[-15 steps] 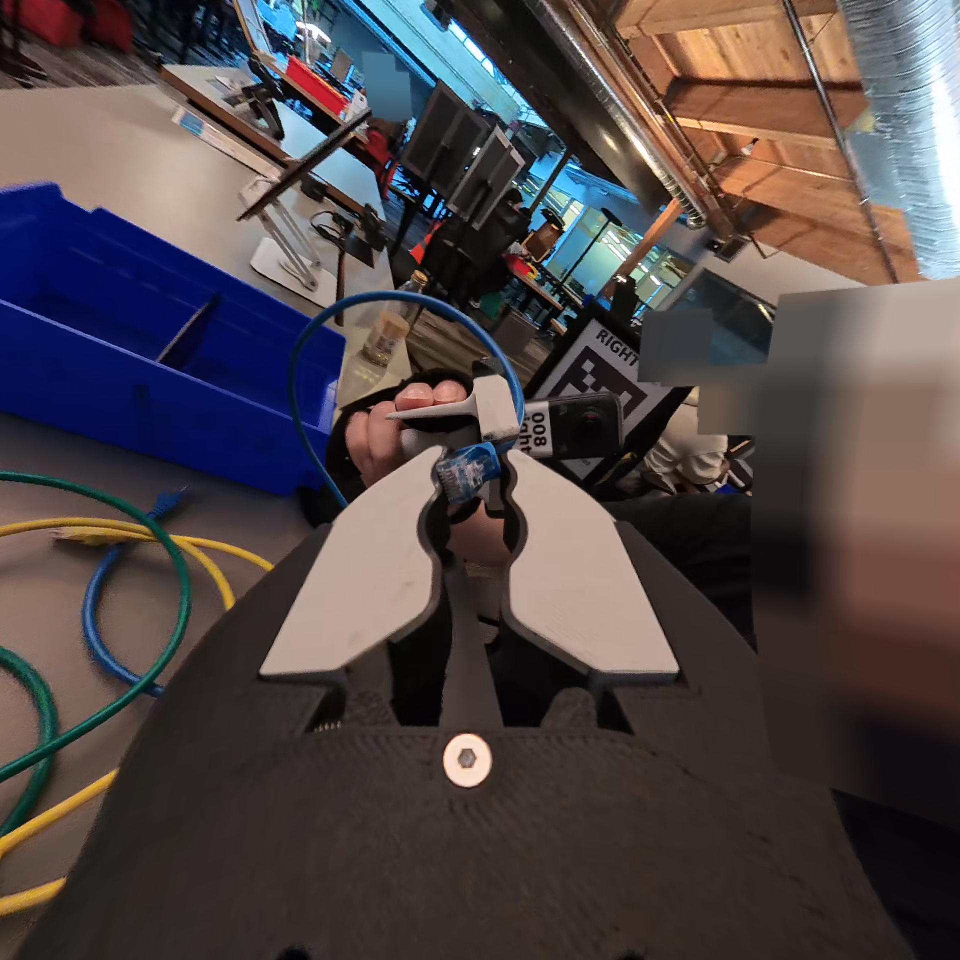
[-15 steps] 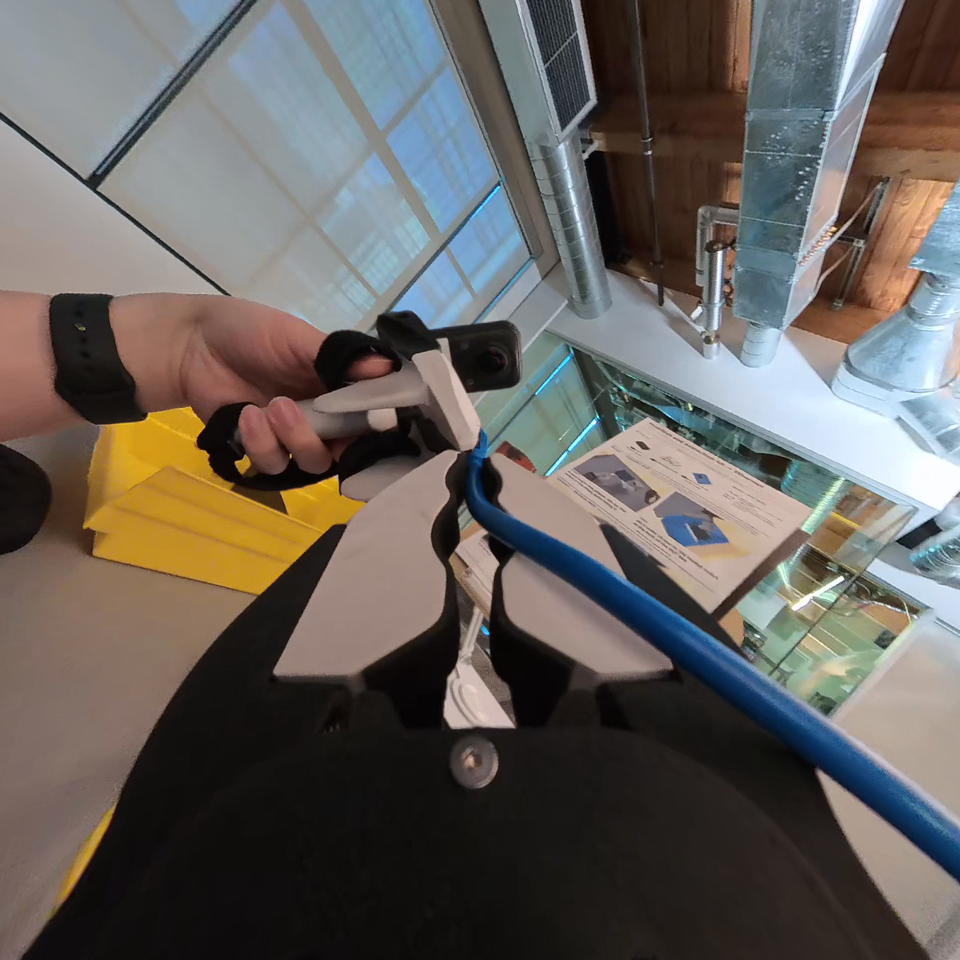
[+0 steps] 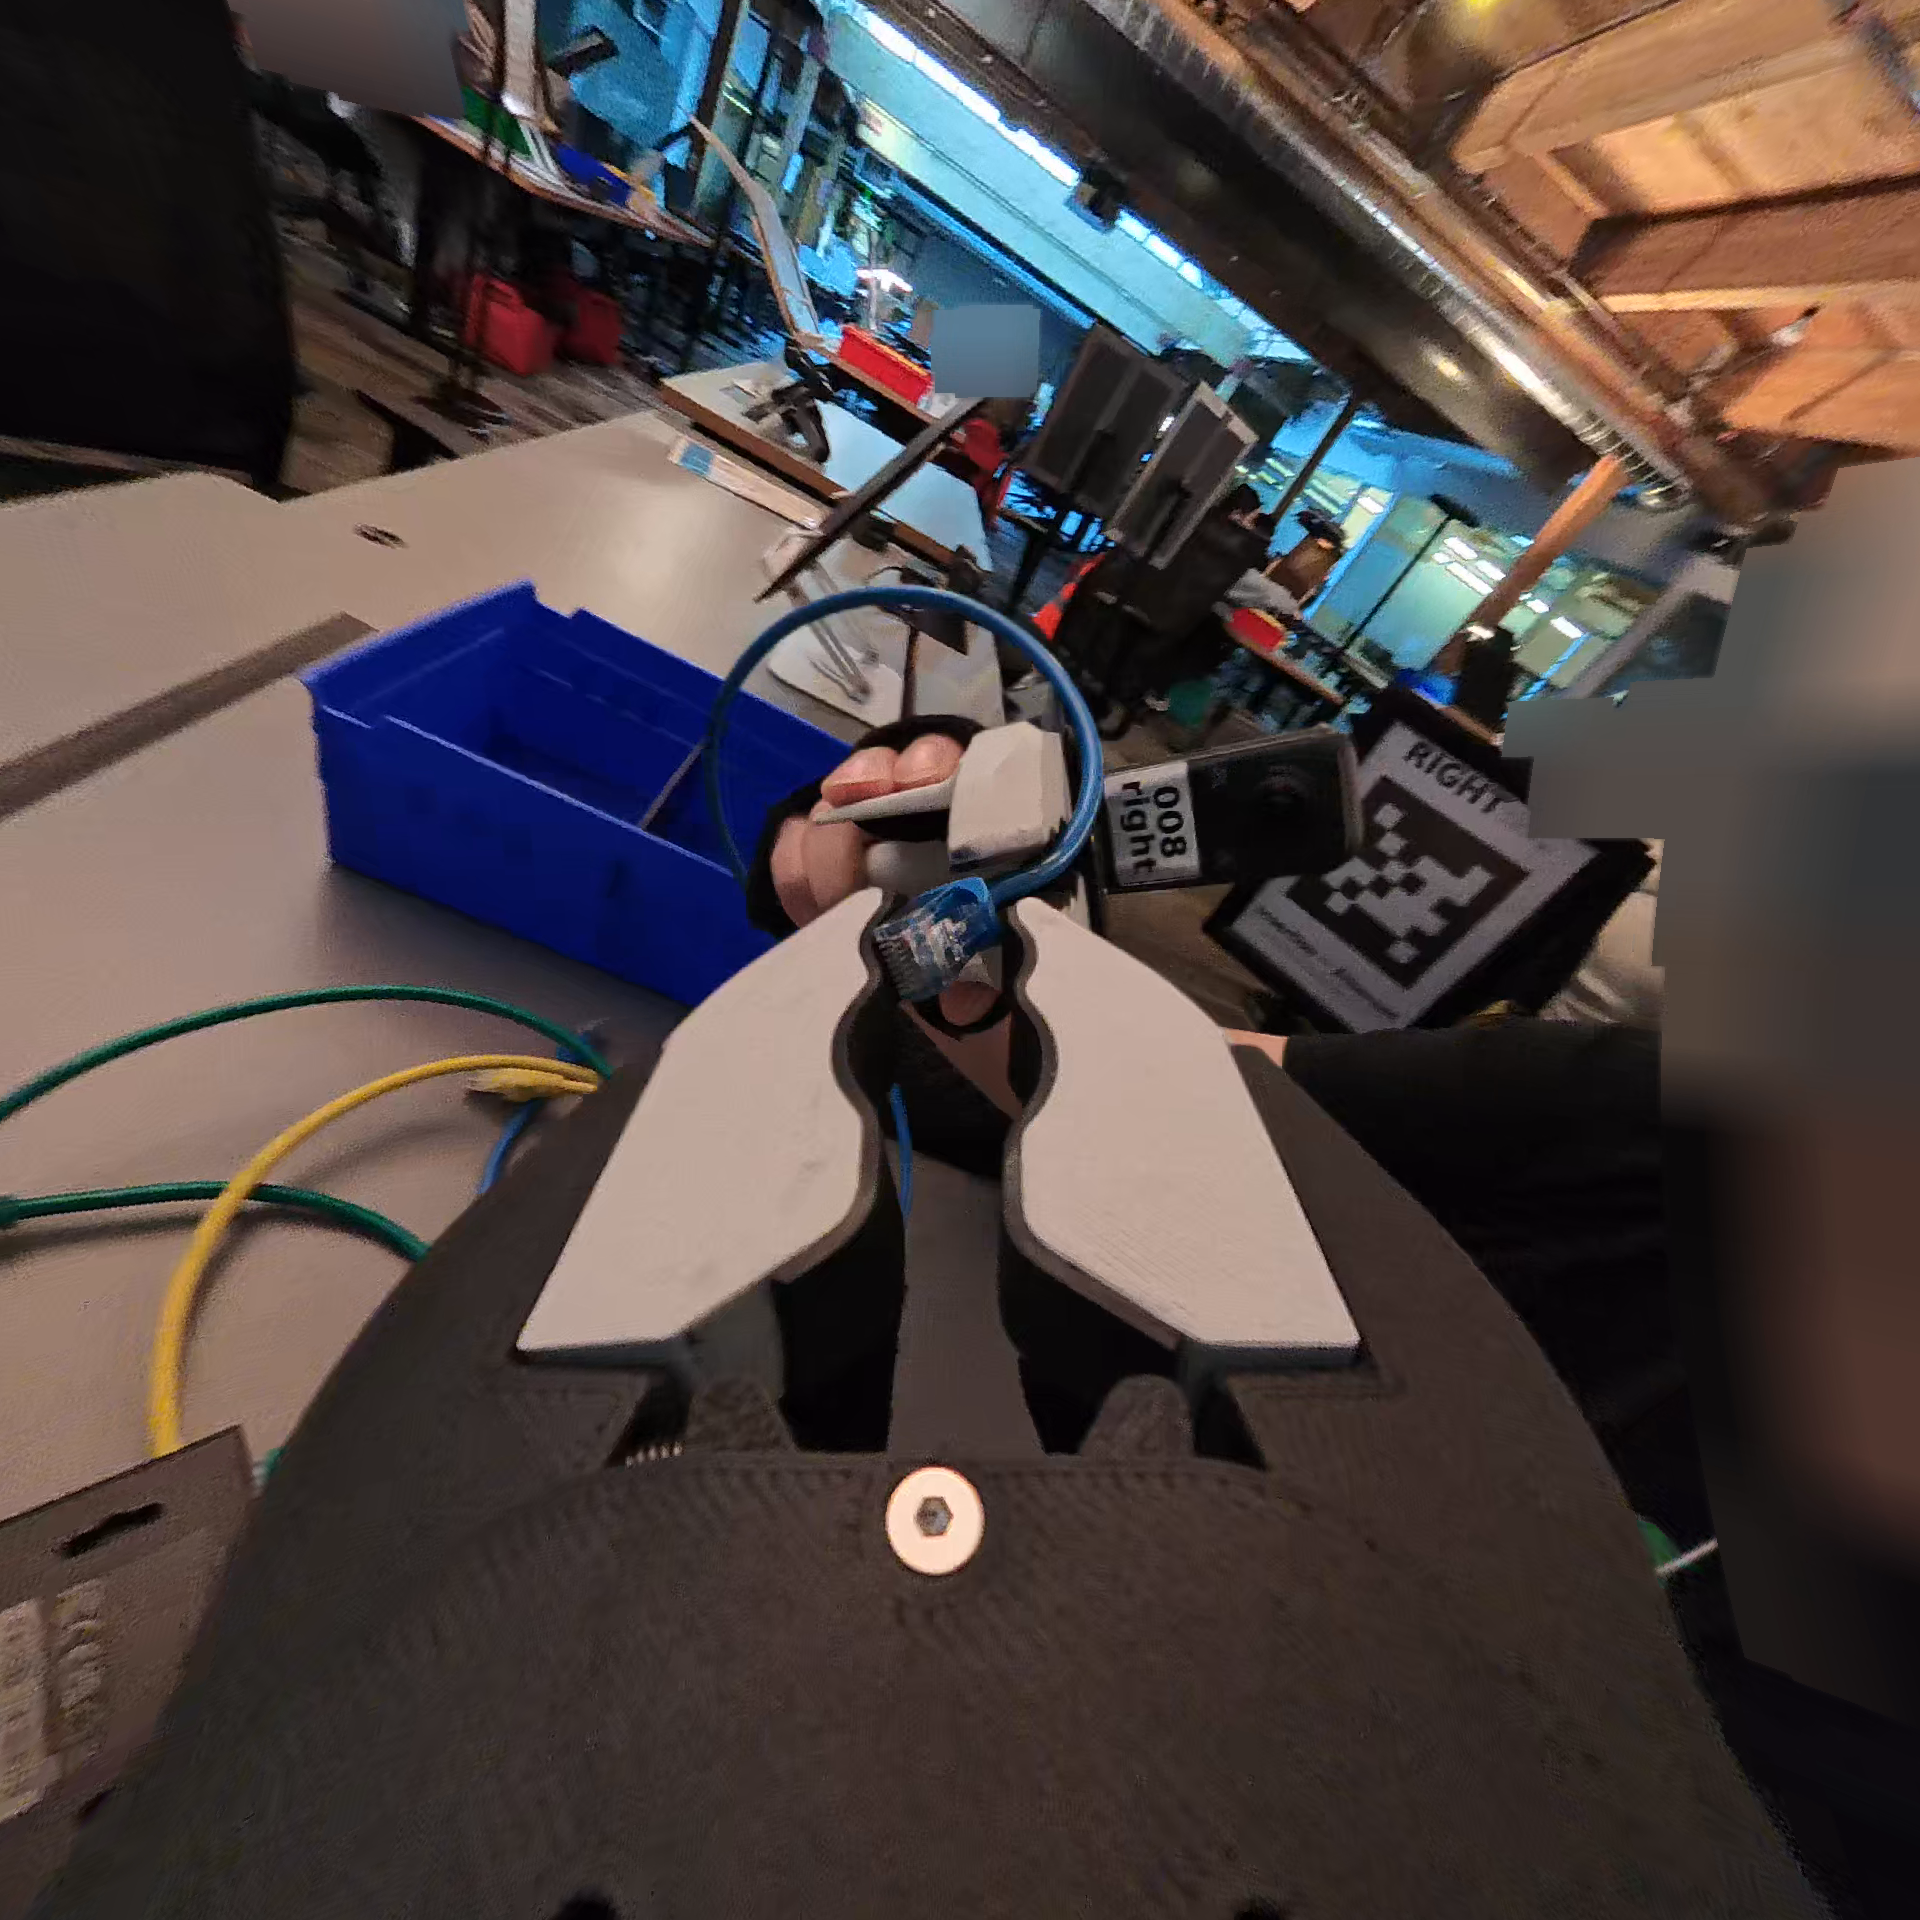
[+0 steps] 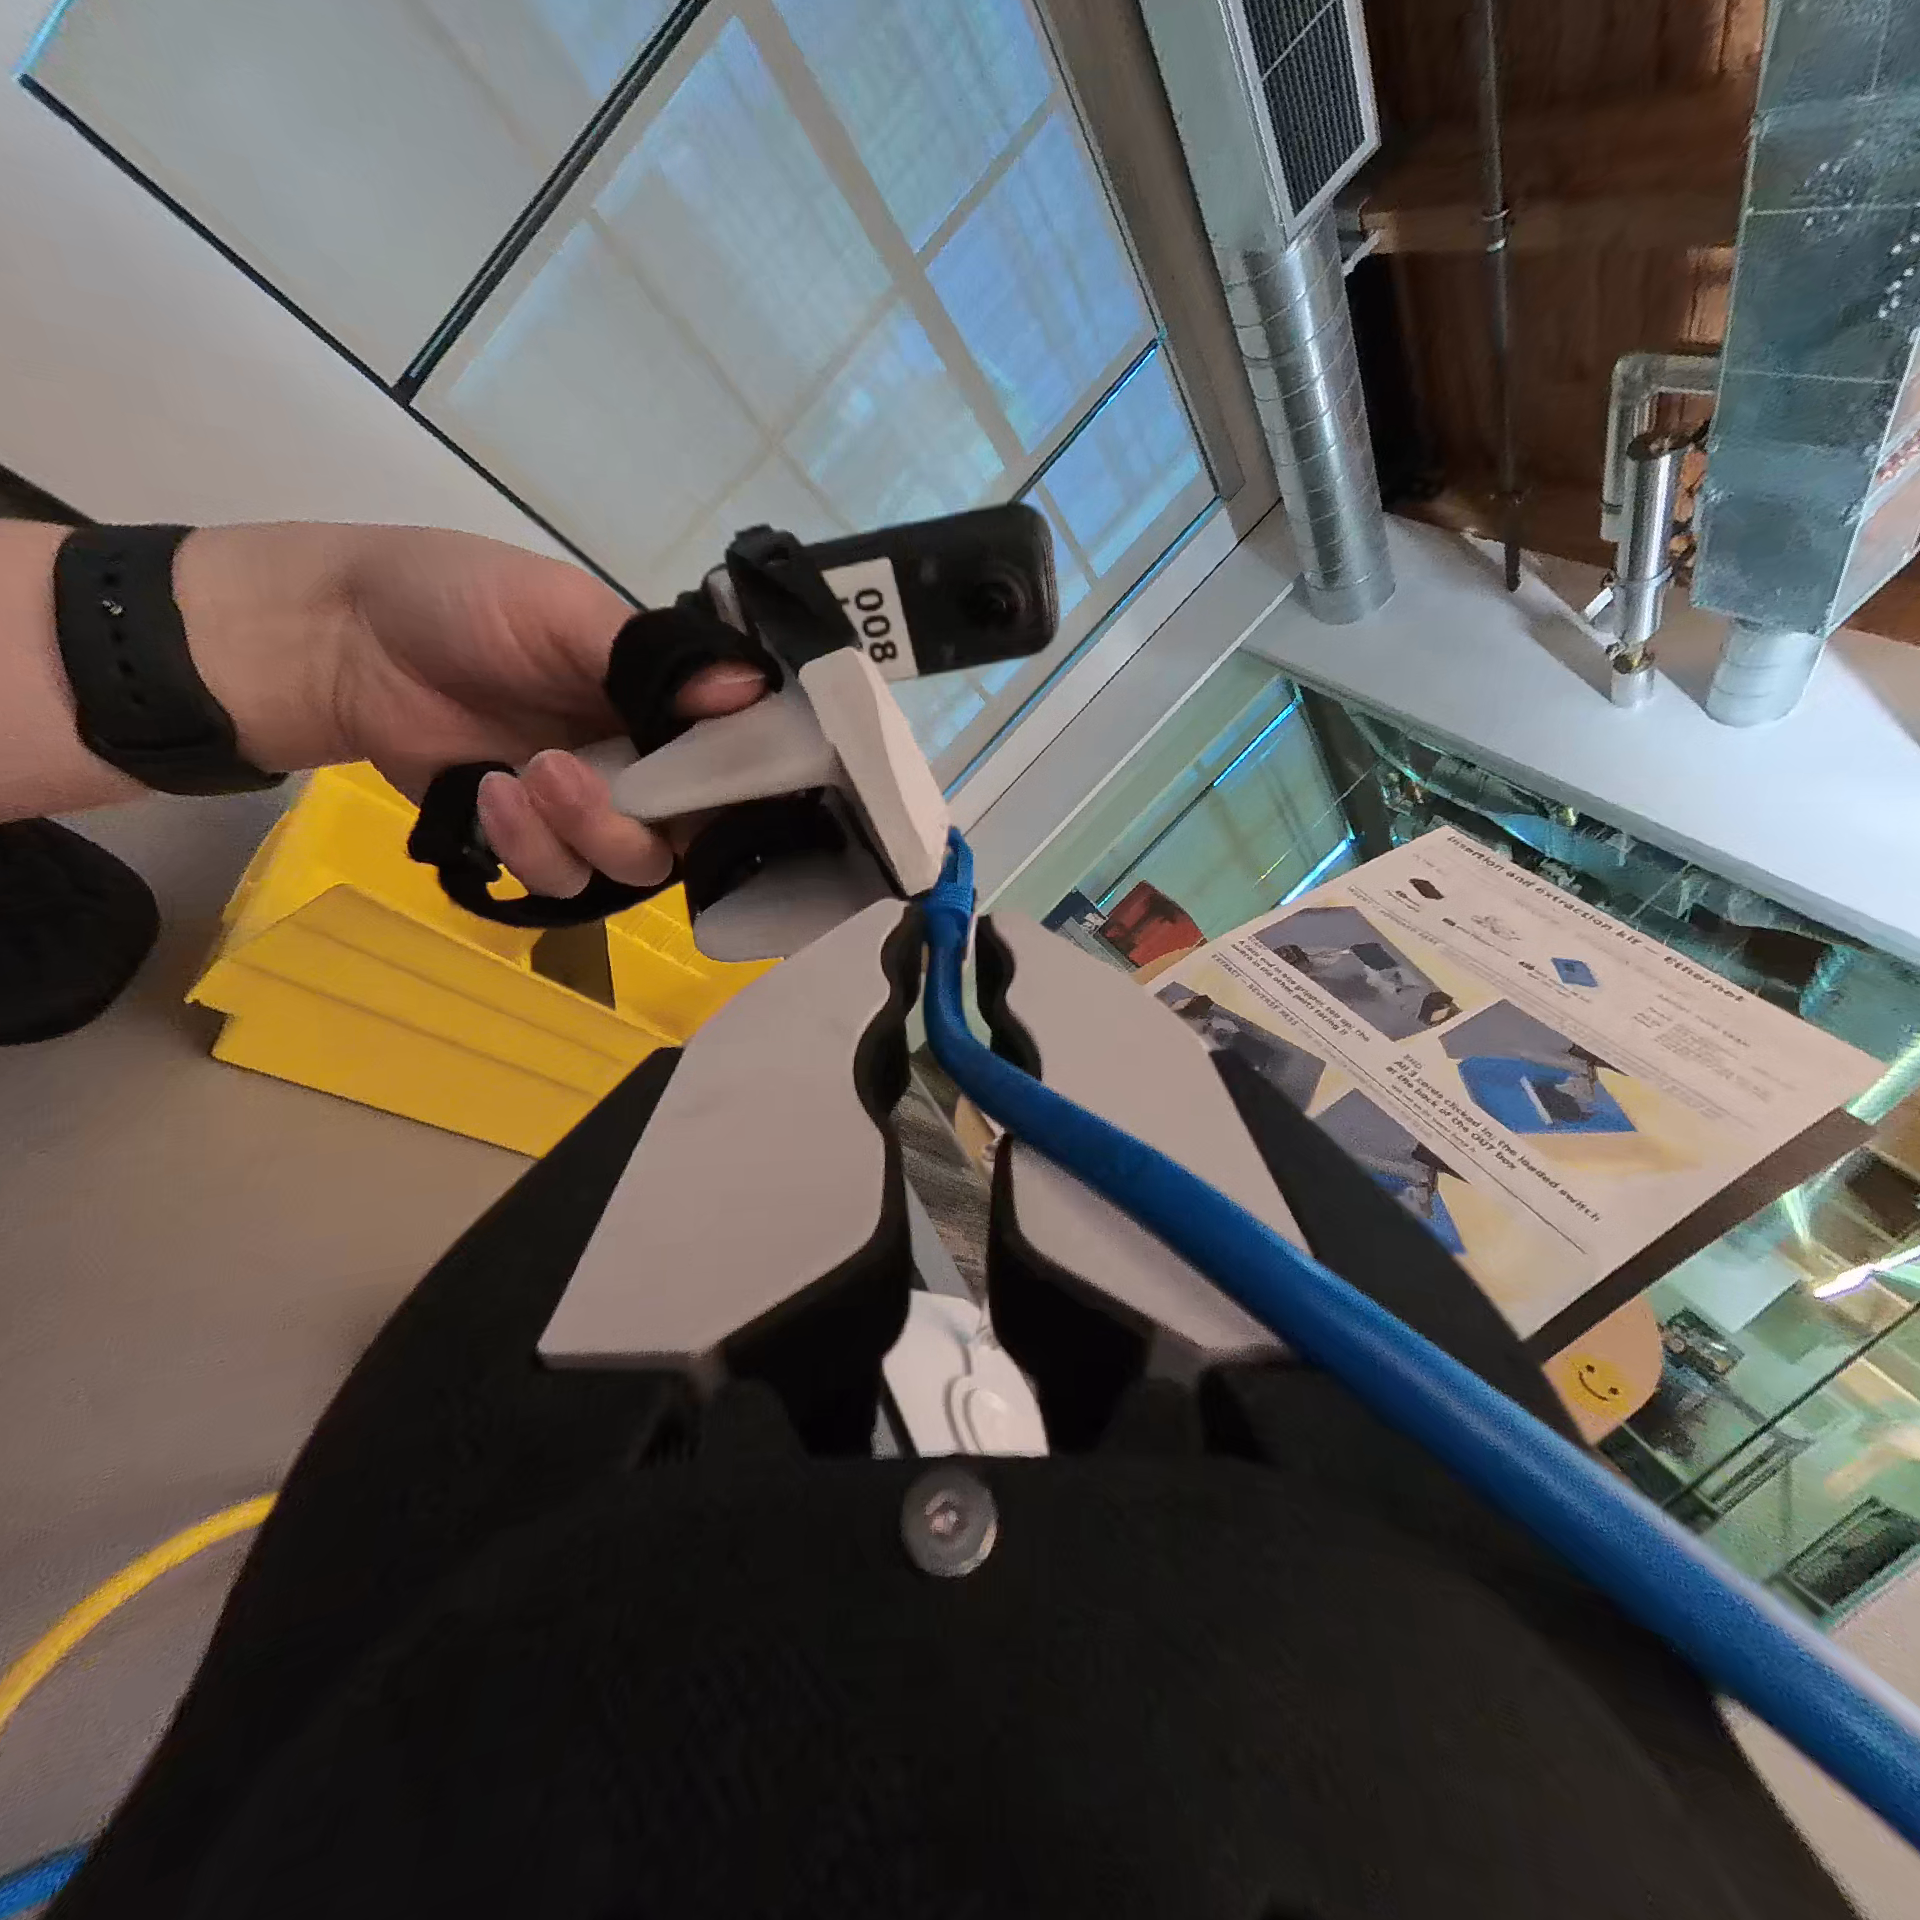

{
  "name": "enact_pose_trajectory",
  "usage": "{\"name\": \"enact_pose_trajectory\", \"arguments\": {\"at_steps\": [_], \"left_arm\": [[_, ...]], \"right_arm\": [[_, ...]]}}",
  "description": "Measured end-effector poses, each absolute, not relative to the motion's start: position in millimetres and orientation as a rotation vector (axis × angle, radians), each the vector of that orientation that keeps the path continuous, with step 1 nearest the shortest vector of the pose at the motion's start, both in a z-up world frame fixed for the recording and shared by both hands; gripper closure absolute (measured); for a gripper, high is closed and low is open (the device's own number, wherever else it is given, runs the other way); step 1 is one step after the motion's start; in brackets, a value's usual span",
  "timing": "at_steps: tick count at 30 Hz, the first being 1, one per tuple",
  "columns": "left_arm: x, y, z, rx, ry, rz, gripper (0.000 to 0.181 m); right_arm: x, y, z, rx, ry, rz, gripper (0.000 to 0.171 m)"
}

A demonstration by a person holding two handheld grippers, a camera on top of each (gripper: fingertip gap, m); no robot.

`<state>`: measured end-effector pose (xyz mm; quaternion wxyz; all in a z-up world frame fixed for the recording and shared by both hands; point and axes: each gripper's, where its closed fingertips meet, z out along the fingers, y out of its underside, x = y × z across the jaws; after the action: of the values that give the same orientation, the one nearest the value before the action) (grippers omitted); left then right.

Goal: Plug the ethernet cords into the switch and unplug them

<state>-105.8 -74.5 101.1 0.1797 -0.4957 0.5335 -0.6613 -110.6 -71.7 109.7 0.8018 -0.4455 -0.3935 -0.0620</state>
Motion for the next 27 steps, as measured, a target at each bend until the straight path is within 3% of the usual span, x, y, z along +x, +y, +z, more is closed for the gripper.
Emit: {"name": "enact_pose_trajectory", "arguments": {"at_steps": [18,24,27], "left_arm": [[-107,-88,115,-1.312,1.523,-1.662,0.164],[-124,-44,97,-1.413,1.406,-1.153,0.154],[-136,-22,63,-1.492,1.325,-0.876,0.131]], "right_arm": [[-113,-87,121,-0.956,-0.835,-0.075,0.165],[-101,-96,135,-0.937,-0.845,-0.143,0.165],[-88,-102,146,-0.920,-0.822,-0.127,0.166]]}}
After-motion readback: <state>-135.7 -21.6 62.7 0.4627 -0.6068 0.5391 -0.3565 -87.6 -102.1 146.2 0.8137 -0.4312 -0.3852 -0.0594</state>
